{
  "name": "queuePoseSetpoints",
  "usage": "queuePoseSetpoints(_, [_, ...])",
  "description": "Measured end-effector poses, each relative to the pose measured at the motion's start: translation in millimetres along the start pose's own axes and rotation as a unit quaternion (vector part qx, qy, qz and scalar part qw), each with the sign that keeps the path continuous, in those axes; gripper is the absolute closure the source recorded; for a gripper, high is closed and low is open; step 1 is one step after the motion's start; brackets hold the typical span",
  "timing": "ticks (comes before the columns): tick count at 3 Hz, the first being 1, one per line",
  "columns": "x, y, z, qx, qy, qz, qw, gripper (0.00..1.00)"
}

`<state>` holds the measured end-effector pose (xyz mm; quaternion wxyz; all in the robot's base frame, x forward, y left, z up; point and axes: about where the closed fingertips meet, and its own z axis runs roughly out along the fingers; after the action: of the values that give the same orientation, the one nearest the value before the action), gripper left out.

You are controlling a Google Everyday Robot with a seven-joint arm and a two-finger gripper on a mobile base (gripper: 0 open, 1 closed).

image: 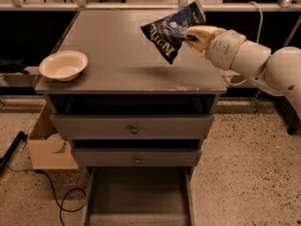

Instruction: Pick blue chip bag from bottom drawer and place on counter

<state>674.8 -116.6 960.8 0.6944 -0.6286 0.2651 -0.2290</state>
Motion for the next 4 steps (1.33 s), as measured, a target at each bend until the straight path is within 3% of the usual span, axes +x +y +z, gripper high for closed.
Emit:
queuePoseSetpoints(1, [-10.9, 17.2, 24.7, -0.025, -0.026, 0.009, 0.9993, 1.0])
queuePoseSetpoints(2, [-10.9, 17.2, 24.8, -0.025, -0.026, 0.009, 0.9993, 1.0])
queuePoseSetpoints(4, [-8.9, 15.3, 33.5, -0.066, -0.017, -0.056, 0.9961, 1.0])
